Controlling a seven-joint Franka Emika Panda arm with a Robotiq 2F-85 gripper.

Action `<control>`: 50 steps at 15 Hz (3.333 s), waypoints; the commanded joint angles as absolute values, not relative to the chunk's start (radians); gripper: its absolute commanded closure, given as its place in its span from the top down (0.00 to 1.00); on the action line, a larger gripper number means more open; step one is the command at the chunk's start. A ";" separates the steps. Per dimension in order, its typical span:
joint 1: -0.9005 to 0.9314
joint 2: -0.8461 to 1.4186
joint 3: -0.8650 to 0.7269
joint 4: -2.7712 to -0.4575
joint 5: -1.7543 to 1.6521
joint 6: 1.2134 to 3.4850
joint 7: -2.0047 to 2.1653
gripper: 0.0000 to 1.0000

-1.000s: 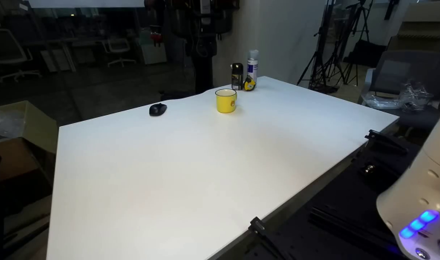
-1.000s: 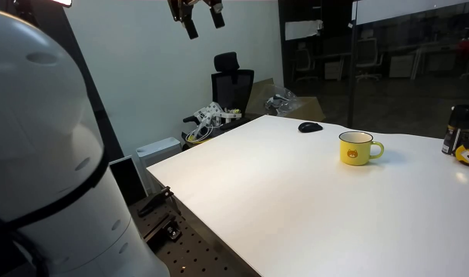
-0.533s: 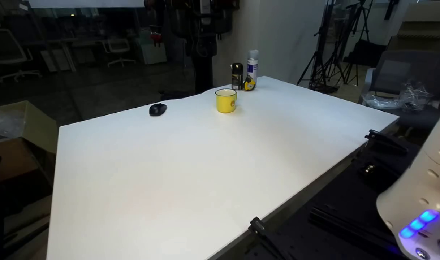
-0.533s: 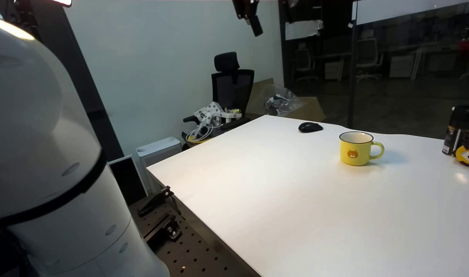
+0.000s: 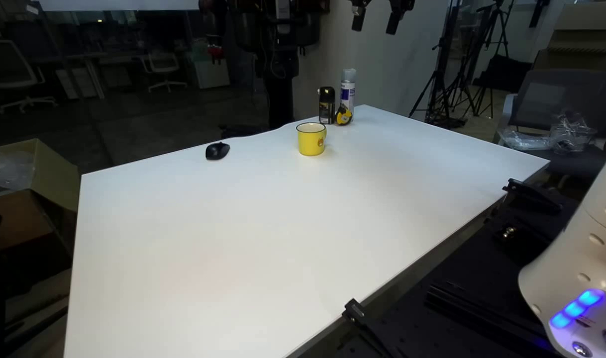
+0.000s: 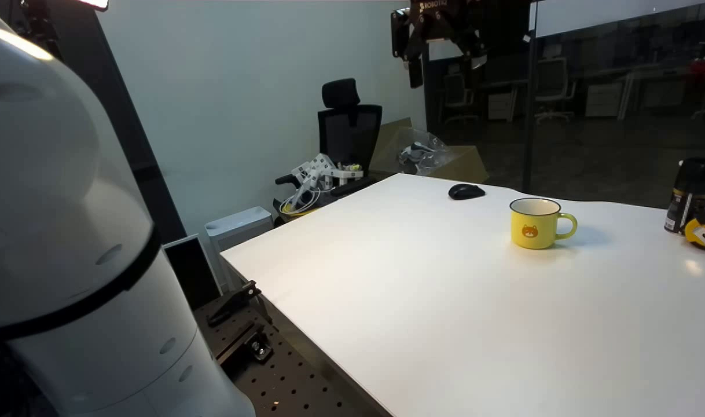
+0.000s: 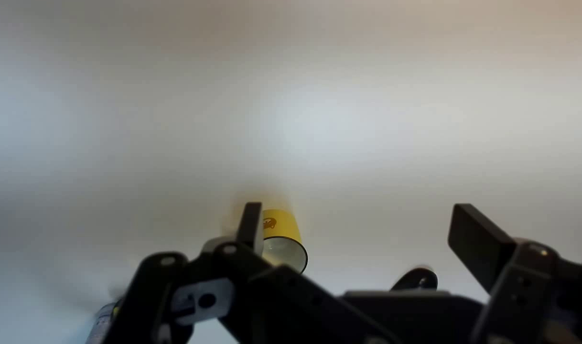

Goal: Slide the cup to the left

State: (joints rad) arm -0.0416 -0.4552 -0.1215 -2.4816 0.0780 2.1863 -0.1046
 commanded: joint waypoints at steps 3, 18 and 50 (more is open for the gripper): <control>-0.044 -0.451 -0.116 -2.472 0.082 2.180 -0.107 1.00; -0.094 0.323 -0.170 -1.800 0.228 2.220 0.196 1.00; -0.068 0.938 -0.055 -1.154 0.001 1.970 -0.034 1.00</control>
State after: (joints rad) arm -0.0555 0.8643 -0.0710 -1.2855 0.0247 2.0416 0.0054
